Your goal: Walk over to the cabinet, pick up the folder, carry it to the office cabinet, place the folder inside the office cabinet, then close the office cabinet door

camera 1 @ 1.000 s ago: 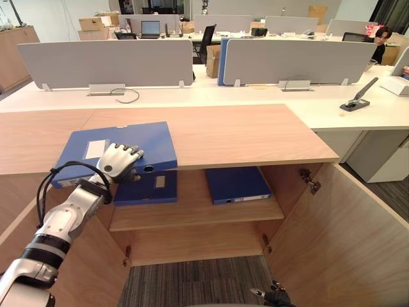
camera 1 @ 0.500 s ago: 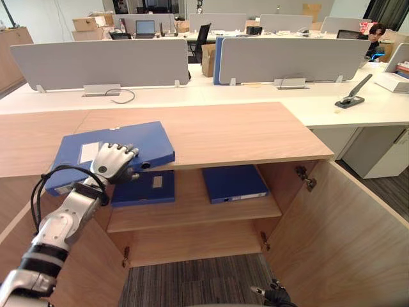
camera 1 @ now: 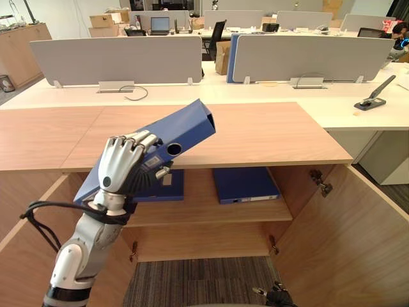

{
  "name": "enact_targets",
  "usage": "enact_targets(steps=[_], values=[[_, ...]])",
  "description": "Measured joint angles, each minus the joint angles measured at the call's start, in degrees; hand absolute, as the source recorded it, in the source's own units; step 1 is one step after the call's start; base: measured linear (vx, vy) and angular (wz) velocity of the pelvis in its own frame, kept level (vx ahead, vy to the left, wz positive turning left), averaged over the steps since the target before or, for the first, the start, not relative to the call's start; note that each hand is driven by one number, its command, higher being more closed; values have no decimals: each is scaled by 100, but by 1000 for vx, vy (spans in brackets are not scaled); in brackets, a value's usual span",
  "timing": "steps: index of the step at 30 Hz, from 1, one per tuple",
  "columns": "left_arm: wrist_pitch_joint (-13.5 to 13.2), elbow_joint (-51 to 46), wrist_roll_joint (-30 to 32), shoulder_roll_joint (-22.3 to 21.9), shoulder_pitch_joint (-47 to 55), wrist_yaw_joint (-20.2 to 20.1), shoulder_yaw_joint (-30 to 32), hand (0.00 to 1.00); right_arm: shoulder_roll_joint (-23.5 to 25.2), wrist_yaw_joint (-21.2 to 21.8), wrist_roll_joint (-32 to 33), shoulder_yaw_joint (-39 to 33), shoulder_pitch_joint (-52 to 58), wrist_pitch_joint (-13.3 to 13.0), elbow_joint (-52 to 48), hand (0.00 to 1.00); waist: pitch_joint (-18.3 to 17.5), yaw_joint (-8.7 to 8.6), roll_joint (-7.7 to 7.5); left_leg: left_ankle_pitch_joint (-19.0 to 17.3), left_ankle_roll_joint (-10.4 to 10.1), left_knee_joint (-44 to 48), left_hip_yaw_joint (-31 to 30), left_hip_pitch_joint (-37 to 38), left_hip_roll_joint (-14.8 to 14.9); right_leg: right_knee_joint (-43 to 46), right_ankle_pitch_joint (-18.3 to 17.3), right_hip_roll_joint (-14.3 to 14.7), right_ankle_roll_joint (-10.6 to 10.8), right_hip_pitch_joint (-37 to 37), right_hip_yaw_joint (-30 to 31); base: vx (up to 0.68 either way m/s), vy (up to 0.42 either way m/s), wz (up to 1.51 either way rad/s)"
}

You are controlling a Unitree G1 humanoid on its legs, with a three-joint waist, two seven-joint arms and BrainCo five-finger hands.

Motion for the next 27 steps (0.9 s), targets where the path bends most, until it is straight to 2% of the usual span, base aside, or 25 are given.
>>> enact_targets(steps=[11,22,27], values=[[12,-252,11,-107,61,172,176,100,-42,28,-10,39,-83,4,135,0,39,33,0,19,31,30,-11,-1,3,12,0,3,1,0,-9,0,0,0],[41,-346,128,-173,62,179,228,100,-43,40,-23,38,-83,3,135,0,42,33,2,13,29,40,-5,2,14,-13,-1,13,-1,0,-7,0,0,0],[160,-864,-506,-567,50,336,679,100,-36,39,-26,25,-83,16,132,0,46,35,6,6,37,49,-1,0,18,-4,3,23,-4,24,-6,0,0,0]])
